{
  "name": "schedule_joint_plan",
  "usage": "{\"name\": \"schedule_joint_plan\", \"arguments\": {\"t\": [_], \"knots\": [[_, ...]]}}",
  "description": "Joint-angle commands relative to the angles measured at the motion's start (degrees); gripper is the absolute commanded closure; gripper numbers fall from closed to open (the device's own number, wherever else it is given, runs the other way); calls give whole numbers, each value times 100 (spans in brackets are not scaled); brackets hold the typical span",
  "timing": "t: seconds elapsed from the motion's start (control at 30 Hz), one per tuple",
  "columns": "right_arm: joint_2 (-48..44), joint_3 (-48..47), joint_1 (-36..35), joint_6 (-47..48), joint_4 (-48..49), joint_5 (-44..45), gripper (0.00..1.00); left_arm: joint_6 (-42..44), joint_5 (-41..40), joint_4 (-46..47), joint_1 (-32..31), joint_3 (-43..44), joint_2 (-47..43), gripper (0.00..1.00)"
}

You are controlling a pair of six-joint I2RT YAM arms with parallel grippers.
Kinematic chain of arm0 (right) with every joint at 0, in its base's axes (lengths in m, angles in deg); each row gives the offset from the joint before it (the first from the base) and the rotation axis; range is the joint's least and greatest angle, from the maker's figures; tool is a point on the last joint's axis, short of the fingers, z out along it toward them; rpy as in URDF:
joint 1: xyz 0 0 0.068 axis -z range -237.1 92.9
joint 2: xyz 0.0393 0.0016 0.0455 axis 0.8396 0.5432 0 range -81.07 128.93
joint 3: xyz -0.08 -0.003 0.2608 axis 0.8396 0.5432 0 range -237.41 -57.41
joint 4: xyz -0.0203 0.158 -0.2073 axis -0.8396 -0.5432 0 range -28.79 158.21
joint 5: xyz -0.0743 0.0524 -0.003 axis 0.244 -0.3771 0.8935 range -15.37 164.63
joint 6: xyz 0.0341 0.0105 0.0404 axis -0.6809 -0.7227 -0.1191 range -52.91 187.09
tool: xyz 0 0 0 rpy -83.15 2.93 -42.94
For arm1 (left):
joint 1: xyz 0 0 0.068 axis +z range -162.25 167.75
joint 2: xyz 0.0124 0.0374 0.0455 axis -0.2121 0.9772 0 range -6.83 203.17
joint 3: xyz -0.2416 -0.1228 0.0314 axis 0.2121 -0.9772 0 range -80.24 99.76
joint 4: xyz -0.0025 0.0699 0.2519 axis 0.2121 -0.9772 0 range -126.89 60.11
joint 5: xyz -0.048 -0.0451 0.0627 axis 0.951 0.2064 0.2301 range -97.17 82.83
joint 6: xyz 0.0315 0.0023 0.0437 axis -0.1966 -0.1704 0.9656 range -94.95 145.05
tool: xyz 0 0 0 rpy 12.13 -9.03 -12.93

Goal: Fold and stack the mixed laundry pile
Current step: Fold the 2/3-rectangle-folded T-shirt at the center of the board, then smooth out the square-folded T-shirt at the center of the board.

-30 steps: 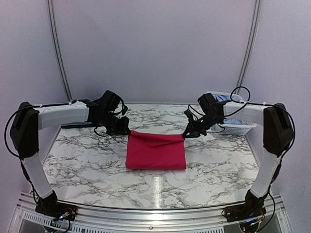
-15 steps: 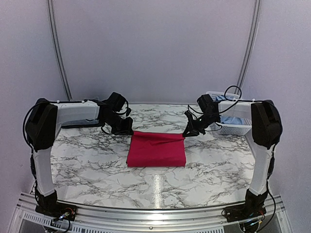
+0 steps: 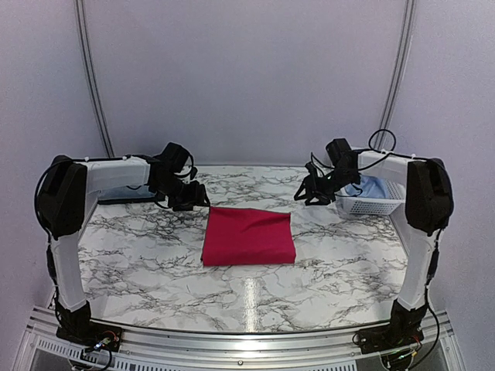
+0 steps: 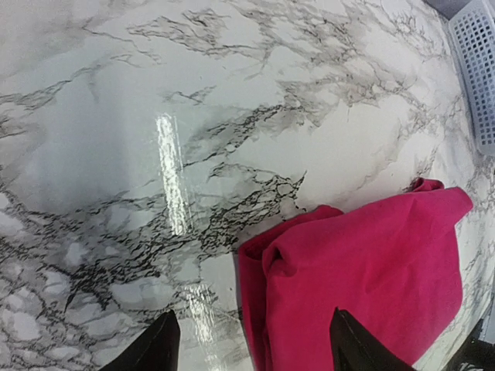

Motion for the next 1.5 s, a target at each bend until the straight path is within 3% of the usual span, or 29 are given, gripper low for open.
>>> {"name": "schedule_joint_plan", "arguments": {"t": [0.0, 0.17, 0.33, 0.5, 0.87, 1.07, 1.3, 1.47], "knots": [[-913, 66, 159, 57, 95, -363, 45, 227, 229, 127, 62, -348, -904, 30], [-1314, 1095, -443, -507, 1258, -1210, 45, 240, 1135, 1008, -300, -1002, -1207, 29], [-909, 1303, -703, -525, 1658, -1170, 60, -257, 1301, 1768, -558, -1072, -785, 40], [-371, 1114, -706, -331, 1671, -1257, 70, -465, 1468, 2210, -611, -931, -310, 50], [1048, -30, -348, -438, 1890, -1117, 72, -705, 1220, 2500, -198, -271, 839, 51], [1297, -207, -220, -471, 1822, -1159, 60, -901, 1093, 2489, 69, -89, 1109, 48], [-82, 56, -319, -501, 1551, -1407, 33, -621, 1020, 2386, 2, -974, -514, 27], [-1030, 1161, -811, -1153, 2108, -1814, 26, -886, 1345, 2414, -576, -1709, -1344, 18]]}}
